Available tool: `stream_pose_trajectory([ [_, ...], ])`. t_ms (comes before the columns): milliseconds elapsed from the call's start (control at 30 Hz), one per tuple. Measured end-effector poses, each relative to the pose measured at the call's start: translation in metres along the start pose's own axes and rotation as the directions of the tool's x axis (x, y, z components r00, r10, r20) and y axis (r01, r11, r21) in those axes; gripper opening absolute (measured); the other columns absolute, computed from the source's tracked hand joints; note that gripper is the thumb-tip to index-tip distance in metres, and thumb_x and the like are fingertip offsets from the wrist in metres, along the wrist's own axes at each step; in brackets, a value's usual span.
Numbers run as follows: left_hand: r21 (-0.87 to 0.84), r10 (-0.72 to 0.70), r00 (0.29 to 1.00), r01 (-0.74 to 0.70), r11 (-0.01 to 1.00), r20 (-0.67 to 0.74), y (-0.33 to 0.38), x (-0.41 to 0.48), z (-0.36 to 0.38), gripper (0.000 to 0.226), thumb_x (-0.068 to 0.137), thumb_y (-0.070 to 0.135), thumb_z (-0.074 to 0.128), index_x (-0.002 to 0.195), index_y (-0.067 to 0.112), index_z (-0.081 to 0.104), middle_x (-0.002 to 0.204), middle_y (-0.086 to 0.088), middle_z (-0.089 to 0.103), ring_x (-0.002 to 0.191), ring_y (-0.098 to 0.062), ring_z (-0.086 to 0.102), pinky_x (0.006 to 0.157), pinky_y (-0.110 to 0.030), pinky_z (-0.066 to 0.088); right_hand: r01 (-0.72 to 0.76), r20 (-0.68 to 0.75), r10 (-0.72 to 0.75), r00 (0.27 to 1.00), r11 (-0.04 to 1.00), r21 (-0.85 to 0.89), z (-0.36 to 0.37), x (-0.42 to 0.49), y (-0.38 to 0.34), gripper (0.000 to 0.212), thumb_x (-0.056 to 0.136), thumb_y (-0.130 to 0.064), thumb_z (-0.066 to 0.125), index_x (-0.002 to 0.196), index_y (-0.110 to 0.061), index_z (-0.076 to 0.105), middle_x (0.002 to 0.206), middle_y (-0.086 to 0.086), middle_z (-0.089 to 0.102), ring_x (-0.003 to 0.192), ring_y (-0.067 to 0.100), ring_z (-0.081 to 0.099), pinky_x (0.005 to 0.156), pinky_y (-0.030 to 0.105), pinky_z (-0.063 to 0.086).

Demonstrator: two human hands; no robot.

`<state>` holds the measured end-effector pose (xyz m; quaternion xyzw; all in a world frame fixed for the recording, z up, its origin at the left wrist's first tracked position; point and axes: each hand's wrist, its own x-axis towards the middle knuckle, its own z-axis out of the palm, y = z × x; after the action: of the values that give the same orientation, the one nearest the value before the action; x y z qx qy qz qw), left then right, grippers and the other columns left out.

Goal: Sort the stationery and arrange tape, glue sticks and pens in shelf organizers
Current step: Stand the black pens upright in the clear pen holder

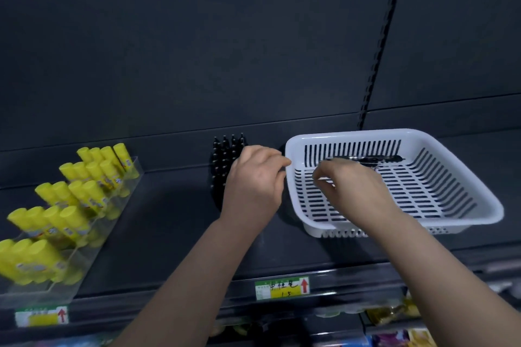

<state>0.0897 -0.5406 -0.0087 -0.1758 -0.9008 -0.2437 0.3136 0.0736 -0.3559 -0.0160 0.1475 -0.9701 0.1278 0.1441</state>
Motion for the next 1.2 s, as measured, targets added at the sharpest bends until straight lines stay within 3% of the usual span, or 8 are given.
stream_pose_trajectory([
  [133, 0.062, -0.015, 0.968, 0.000, 0.998, 0.250, 0.023, 0.024, 0.036, 0.022, 0.089, 0.017, 0.057, 0.108, 0.017, 0.069, 0.108, 0.006, 0.066, 0.109, -0.019, 0.049, 0.090, -0.038, 0.043, -0.050, 0.021, 0.052, 0.998, 0.996, -0.077, -0.005, -0.009, 0.044, 0.010, 0.089, -0.029, 0.056, 0.095, -0.031, 0.063, 0.098, -0.008, 0.064, 0.093, 0.018, 0.060, 0.063, 0.028, 0.036],
  [233, 0.106, -0.065, 0.869, 0.015, 0.994, 0.490, 0.038, 0.043, 0.076, 0.024, 0.093, 0.025, 0.051, 0.114, 0.024, 0.063, 0.111, 0.006, 0.063, 0.111, -0.017, 0.048, 0.084, -0.029, 0.041, -0.122, 0.051, 0.127, 0.991, 0.988, -0.095, -0.012, -0.015, 0.085, 0.012, 0.090, -0.028, 0.055, 0.096, -0.031, 0.064, 0.099, -0.008, 0.065, 0.091, 0.017, 0.061, 0.064, 0.029, 0.045],
  [333, 0.130, -0.085, 0.763, 0.002, 0.992, 0.641, 0.051, 0.061, 0.118, 0.030, 0.094, 0.026, 0.051, 0.122, 0.022, 0.059, 0.120, 0.001, 0.062, 0.115, -0.019, 0.051, 0.091, -0.035, 0.046, -0.188, 0.065, 0.198, 0.978, 0.973, -0.131, -0.018, -0.021, 0.127, 0.014, 0.090, -0.024, 0.054, 0.096, -0.030, 0.065, 0.097, -0.007, 0.067, 0.089, 0.018, 0.062, 0.064, 0.029, 0.049],
  [400, 0.140, -0.085, 0.744, -0.012, 0.990, 0.662, 0.060, 0.073, 0.143, 0.032, 0.094, 0.022, 0.052, 0.125, 0.018, 0.057, 0.124, -0.002, 0.060, 0.116, -0.022, 0.052, 0.093, -0.038, 0.046, -0.232, 0.061, 0.242, 0.968, 0.963, -0.138, -0.021, -0.025, 0.151, 0.016, 0.090, -0.022, 0.053, 0.095, -0.031, 0.065, 0.097, -0.008, 0.066, 0.090, 0.017, 0.061, 0.063, 0.027, 0.044],
  [533, 0.184, -0.090, 0.729, -0.050, 0.982, 0.679, 0.073, 0.095, 0.183, 0.022, 0.093, 0.006, 0.046, 0.108, 0.015, 0.060, 0.105, -0.004, 0.062, 0.094, -0.022, 0.056, 0.072, -0.036, 0.047, -0.276, 0.062, 0.282, 0.957, 0.957, -0.094, -0.022, -0.028, 0.183, 0.016, 0.090, -0.025, 0.053, 0.098, -0.033, 0.065, 0.102, -0.012, 0.065, 0.095, 0.013, 0.061, 0.069, 0.026, 0.043],
  [767, 0.308, -0.163, 0.633, -0.125, 0.943, 0.757, 0.078, 0.105, 0.217, 0.036, 0.091, 0.015, 0.055, 0.127, 0.015, 0.050, 0.119, -0.003, 0.054, 0.114, -0.022, 0.046, 0.092, -0.038, 0.046, -0.268, 0.052, 0.269, 0.962, 0.963, -0.028, -0.021, -0.017, 0.204, 0.019, 0.089, -0.022, 0.051, 0.095, -0.031, 0.066, 0.092, -0.013, 0.067, 0.086, 0.015, 0.062, 0.063, 0.025, 0.041],
  [1033, 0.197, -0.079, 0.703, -0.089, 0.976, 0.707, 0.067, 0.096, 0.210, 0.023, 0.085, 0.023, 0.066, 0.104, 0.020, 0.053, 0.103, 0.002, 0.055, 0.100, -0.018, 0.047, 0.079, -0.033, 0.045, -0.269, 0.126, 0.268, 0.955, 0.963, -0.007, -0.008, 0.002, 0.206, 0.019, 0.090, -0.024, 0.051, 0.101, -0.029, 0.065, 0.095, -0.006, 0.068, 0.092, 0.017, 0.061, 0.070, 0.028, 0.046],
  [1200, 0.145, 0.042, 0.734, -0.189, 0.971, 0.678, 0.062, 0.093, 0.206, 0.015, 0.081, 0.023, 0.067, 0.089, 0.024, 0.055, 0.092, 0.006, 0.054, 0.090, -0.016, 0.046, 0.073, -0.029, 0.041, -0.291, 0.136, 0.290, 0.947, 0.957, -0.013, 0.002, 0.005, 0.204, 0.018, 0.088, -0.022, 0.052, 0.098, -0.029, 0.065, 0.092, -0.006, 0.068, 0.092, 0.020, 0.060, 0.070, 0.029, 0.044],
])
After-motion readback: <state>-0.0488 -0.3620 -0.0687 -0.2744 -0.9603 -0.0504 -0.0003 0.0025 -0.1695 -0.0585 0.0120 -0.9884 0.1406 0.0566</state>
